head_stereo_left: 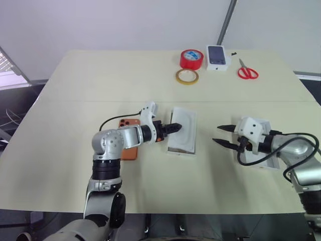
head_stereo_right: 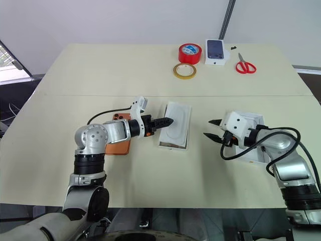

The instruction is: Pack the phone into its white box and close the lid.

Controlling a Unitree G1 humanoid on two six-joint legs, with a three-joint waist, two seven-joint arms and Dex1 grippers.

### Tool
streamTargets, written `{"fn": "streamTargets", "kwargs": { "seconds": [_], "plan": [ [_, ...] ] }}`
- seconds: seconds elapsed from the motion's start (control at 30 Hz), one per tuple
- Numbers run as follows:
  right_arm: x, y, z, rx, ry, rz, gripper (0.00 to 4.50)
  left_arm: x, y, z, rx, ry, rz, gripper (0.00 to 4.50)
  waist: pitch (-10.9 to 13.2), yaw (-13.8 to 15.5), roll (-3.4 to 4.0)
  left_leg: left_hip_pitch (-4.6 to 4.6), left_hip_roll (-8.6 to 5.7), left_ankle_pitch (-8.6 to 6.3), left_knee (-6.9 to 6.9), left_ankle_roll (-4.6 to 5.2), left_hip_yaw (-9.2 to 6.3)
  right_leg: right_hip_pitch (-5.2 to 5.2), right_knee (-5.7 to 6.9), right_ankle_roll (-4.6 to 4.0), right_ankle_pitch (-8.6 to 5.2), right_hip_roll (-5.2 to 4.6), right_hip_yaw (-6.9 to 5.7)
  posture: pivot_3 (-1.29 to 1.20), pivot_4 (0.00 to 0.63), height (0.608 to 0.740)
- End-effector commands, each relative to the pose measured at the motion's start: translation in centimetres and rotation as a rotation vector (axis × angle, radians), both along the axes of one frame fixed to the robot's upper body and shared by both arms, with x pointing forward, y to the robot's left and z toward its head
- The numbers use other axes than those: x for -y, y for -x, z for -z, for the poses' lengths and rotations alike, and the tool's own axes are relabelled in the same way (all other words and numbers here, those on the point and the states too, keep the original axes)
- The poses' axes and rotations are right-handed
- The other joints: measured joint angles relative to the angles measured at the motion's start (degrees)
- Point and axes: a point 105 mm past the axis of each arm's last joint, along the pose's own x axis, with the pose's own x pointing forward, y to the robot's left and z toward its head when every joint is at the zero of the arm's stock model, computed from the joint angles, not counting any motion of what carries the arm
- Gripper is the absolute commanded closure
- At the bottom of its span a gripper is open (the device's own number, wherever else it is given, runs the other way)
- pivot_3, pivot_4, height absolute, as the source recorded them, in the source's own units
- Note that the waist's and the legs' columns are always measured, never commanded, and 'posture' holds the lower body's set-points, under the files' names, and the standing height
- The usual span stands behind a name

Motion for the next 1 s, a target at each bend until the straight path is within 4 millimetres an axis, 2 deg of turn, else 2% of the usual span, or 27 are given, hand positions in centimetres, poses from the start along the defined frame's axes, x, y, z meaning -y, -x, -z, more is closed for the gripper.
{"fn": "streamTargets", "kwargs": {
  "seconds": [0.03, 0.17, 0.2, 0.23, 0.33, 0.47, 0.57, 0.6, 0.7, 0.8, 0.9, 1.0],
  "plan": [
    [-1.2, -0.6, -2.7, 0.079, -0.100, -0.010, 2.07, -0.2, 0.1, -1.7, 0.062, 0.031, 0.012, 1.15, 0.0, 0.1, 0.00, 0.00, 0.00, 0.00, 0.00, -0.01, 0.00, 0.00, 0.00, 0.00, 0.00, 0.00, 0.00, 0.00, 0.150, 0.740],
    [-4.0, -1.0, -2.9, 0.094, -0.169, -0.049, 2.07, -1.3, 0.2, -2.9, 0.118, 0.045, 0.014, 1.15, 0.0, 0.1, -0.01, -0.02, 0.00, 0.01, -0.01, -0.02, -0.01, -0.04, 0.00, 0.00, 0.00, 0.00, 0.00, 0.00, 0.150, 0.740],
    [-4.4, -1.1, -2.8, 0.098, -0.171, -0.054, 2.65, -1.6, 0.2, -3.0, 0.125, 0.040, 0.011, 1.09, 0.0, 0.1, 0.01, -0.03, 0.00, 0.02, -0.01, -0.03, -0.01, -0.04, 0.01, 0.00, 0.00, 0.00, 0.00, 0.00, 0.150, 0.740],
    [-4.9, -1.4, -2.6, 0.104, -0.172, -0.048, 3.01, -1.9, 0.3, -3.3, 0.140, 0.049, 0.010, 1.09, 0.0, 0.1, 0.01, -0.02, 0.00, 0.02, -0.01, -0.04, -0.01, -0.04, 0.02, 0.00, 0.00, 0.00, 0.00, 0.00, 0.150, 0.740],
    [-6.8, -1.9, -2.1, 0.107, -0.181, -0.060, 4.44, -3.2, 0.2, -4.1, 0.217, 0.032, -0.003, 1.09, 0.0, -0.1, 0.02, -0.02, 0.00, 0.03, -0.01, -0.05, 0.00, -0.06, 0.04, 0.00, 0.00, 0.00, 0.00, 0.00, 0.150, 0.740],
    [-9.6, -2.6, -1.1, 0.120, -0.158, -0.087, 4.44, -5.8, -0.3, -4.6, 0.416, -0.059, -0.065, 1.09, 0.0, -0.5, 0.03, -0.03, 0.00, 0.06, -0.05, -0.11, -0.01, -0.11, 0.04, 0.00, 0.00, 0.00, 0.00, 0.00, 0.150, 0.740],
    [-10.6, -2.5, -0.3, 0.146, -0.103, -0.116, 4.44, -7.8, -0.6, -4.5, 0.518, -0.139, -0.095, 1.09, 0.0, -0.4, 0.05, -0.03, 0.00, 0.09, -0.11, -0.16, -0.01, -0.16, 0.05, -0.01, 0.00, 0.00, 0.00, 0.00, 0.150, 0.740],
    [-11.1, -2.2, -0.2, 0.126, -0.111, -0.147, 4.44, -9.3, -1.1, -5.0, 0.531, -0.126, -0.146, 1.09, 0.0, -0.2, 0.05, -0.05, 0.00, 0.09, -0.11, -0.16, -0.01, -0.17, 0.05, -0.02, 0.00, -0.01, 0.00, 0.00, 0.150, 0.740],
    [-11.0, -1.8, 0.9, 0.098, -0.029, -0.189, 4.44, -12.1, -1.5, -5.8, 0.608, -0.143, -0.214, 1.09, 0.0, -0.2, 0.04, -0.08, 0.00, 0.08, -0.10, -0.14, -0.01, -0.18, 0.03, -0.02, 0.00, -0.02, 0.00, 0.00, 0.150, 0.740],
    [-10.3, -1.7, 2.2, 0.081, 0.088, -0.220, 4.44, -13.5, -0.9, -5.2, 0.673, -0.238, -0.176, 1.09, 0.0, -0.2, 0.05, -0.07, 0.00, 0.08, -0.12, -0.13, -0.01, -0.19, 0.03, -0.02, 0.00, -0.03, 0.00, 0.00, 0.150, 0.740],
    [-10.2, -0.4, 3.3, 0.024, 0.166, -0.320, 4.44, -14.7, -0.6, -4.1, 0.694, -0.324, -0.157, 1.09, 0.0, -0.3, 0.05, -0.07, 0.00, 0.07, -0.14, -0.12, 0.00, -0.20, 0.02, -0.03, -0.01, -0.04, 0.00, 0.00, 0.150, 0.740],
    [-10.8, 1.2, 3.2, -0.049, 0.136, -0.410, 4.44, -15.3, -0.6, -3.8, 0.697, -0.347, -0.163, 1.09, 0.0, -0.3, 0.05, -0.07, 0.02, -0.13, -0.15, 0.24, -0.01, -0.20, 0.03, -0.03, -0.01, -0.04, 0.00, 0.00, 0.150, 0.740]
  ]
}}
